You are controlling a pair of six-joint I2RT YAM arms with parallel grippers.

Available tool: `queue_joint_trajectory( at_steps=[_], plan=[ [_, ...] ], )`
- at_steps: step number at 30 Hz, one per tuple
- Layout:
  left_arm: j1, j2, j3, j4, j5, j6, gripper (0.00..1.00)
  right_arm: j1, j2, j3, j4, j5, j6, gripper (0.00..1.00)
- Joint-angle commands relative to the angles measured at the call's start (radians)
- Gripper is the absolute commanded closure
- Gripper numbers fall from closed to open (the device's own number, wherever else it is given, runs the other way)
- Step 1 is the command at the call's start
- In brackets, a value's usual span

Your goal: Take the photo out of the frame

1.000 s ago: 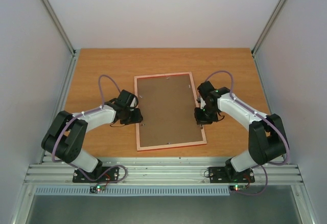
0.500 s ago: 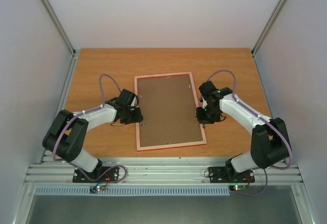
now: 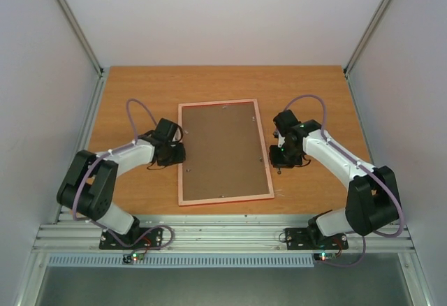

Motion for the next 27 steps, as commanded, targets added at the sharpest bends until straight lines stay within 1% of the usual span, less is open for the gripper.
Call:
queue_joint_trajectory(
  at_steps=[1,4,8,11,13,16,21,22,27],
  plan=[
    [0.032,-0.087,-0.094,-0.039,-0.100,-0.110,0.81,0.005,-0.025,-0.004,0.015,-0.029,0.007,0.99],
    [0.034,-0.186,-0.153,-0.051,-0.165,-0.216,0.83,0.005,-0.028,-0.004,0.024,-0.048,0.005,0.99],
    [0.042,-0.319,-0.202,-0.141,-0.282,-0.354,0.85,0.005,-0.041,-0.014,0.042,-0.083,0.001,0.99],
    [0.047,-0.421,-0.247,-0.178,-0.331,-0.458,0.85,0.005,-0.049,-0.023,0.052,-0.104,-0.003,0.99],
    [0.047,-0.468,-0.286,-0.165,-0.323,-0.523,0.83,0.006,-0.055,-0.028,0.058,-0.118,-0.005,0.99],
    [0.048,-0.489,-0.318,-0.149,-0.283,-0.585,0.76,0.005,-0.064,-0.036,0.075,-0.148,-0.006,0.99],
    [0.047,-0.452,-0.311,-0.166,-0.212,-0.553,0.68,0.007,-0.070,-0.039,0.091,-0.173,-0.012,0.99],
    [0.046,-0.447,-0.316,-0.161,-0.197,-0.548,0.65,0.007,-0.071,-0.041,0.094,-0.179,-0.012,0.99],
    [0.032,-0.442,-0.345,-0.134,-0.084,-0.536,0.60,0.007,-0.091,-0.056,0.103,-0.188,-0.011,0.99]
  ],
)
